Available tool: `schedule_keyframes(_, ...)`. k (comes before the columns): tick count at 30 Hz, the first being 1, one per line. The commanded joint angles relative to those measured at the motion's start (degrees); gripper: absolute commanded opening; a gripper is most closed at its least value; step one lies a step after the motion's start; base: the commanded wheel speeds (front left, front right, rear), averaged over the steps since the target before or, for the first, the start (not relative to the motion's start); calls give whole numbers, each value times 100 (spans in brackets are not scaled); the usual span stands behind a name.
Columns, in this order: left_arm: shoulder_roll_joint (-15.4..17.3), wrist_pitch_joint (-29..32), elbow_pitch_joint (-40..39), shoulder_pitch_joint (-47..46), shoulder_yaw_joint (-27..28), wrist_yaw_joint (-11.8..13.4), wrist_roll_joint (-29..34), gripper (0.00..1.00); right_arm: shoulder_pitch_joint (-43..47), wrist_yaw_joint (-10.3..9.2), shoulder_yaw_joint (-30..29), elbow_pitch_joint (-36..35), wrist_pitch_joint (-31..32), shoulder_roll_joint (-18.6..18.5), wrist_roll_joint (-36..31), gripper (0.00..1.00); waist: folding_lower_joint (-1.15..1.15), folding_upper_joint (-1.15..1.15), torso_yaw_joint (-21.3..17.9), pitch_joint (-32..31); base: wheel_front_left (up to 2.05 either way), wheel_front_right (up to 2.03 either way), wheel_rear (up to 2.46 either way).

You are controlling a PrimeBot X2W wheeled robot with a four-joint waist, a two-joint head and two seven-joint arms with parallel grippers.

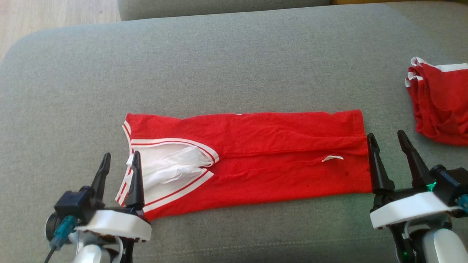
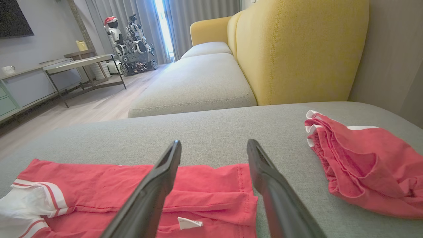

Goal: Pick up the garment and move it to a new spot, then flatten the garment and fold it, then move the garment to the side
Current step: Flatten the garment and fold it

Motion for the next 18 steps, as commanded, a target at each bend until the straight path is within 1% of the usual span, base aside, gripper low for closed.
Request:
schedule_keyframes(1, 10, -70, -161, -196, 253, -21, 58, 100, -58, 19, 125, -205, 3, -27, -42, 100, 0, 0, 5, 8, 0, 0, 0)
schedule_keyframes(11, -24, -70, -158, -269, 301, -70, 236, 100, -140, 19, 58, -202, 46, -48, -42, 100, 0, 0, 61, 126, 0, 0, 0)
schedule_keyframes(14, -31, -70, -174, -373, 281, -99, 297, 100, -232, 19, -267, -11, 90, -80, -38, 100, 0, 0, 119, 244, 0, 0, 0)
schedule_keyframes(18, -44, -70, -174, -645, 215, -195, 398, 100, -465, 19, -689, 503, 128, -163, -68, 100, 0, 0, 261, 515, 0, 0, 0)
